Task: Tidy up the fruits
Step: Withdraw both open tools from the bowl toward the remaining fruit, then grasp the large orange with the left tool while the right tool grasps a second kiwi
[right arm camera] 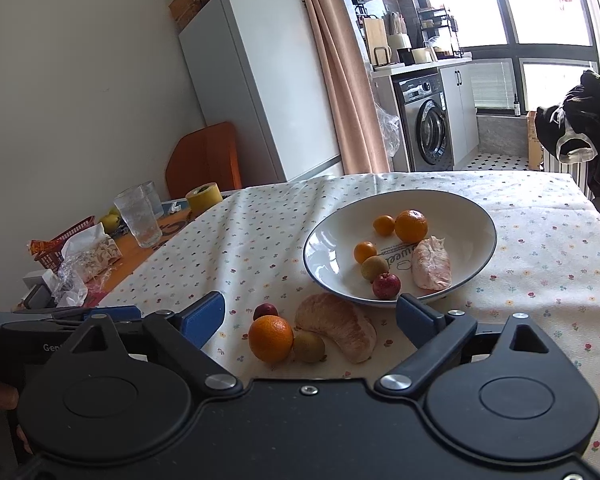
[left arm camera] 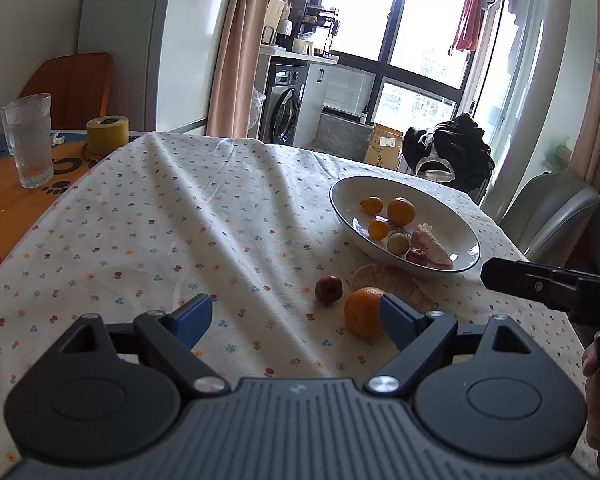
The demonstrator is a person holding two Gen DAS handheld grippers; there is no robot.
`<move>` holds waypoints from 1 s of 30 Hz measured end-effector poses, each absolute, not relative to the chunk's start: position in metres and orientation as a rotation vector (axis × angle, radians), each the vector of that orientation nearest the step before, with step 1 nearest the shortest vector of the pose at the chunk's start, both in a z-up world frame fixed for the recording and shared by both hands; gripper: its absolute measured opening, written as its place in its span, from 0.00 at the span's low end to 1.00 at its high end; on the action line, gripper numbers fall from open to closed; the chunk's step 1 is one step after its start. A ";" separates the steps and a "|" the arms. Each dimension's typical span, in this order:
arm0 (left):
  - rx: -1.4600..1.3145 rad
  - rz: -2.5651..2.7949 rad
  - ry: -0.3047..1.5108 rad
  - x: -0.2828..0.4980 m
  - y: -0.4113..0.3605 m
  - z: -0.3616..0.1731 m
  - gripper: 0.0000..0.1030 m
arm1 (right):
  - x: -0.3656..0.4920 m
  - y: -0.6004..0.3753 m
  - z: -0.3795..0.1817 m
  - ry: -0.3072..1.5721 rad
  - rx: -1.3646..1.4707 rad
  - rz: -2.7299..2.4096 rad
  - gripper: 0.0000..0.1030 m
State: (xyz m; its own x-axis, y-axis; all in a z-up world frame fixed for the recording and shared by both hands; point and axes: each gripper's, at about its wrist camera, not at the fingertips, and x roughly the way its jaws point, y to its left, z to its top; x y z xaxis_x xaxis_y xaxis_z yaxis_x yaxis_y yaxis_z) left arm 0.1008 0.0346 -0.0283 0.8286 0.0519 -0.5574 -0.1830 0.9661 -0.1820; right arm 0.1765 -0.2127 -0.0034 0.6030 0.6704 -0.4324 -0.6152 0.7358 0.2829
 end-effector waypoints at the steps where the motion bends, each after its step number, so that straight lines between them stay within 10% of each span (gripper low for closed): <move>1: -0.232 0.124 0.584 0.100 0.035 -0.029 0.86 | 0.176 -0.213 -0.005 0.548 0.109 0.747 0.90; 20: -0.231 0.084 0.591 0.099 0.032 -0.047 0.85 | 0.179 -0.209 -0.032 0.616 0.099 0.747 0.88; 30: -0.232 0.059 0.593 0.117 0.027 -0.051 0.78 | 0.190 -0.206 -0.046 0.667 0.094 0.770 0.40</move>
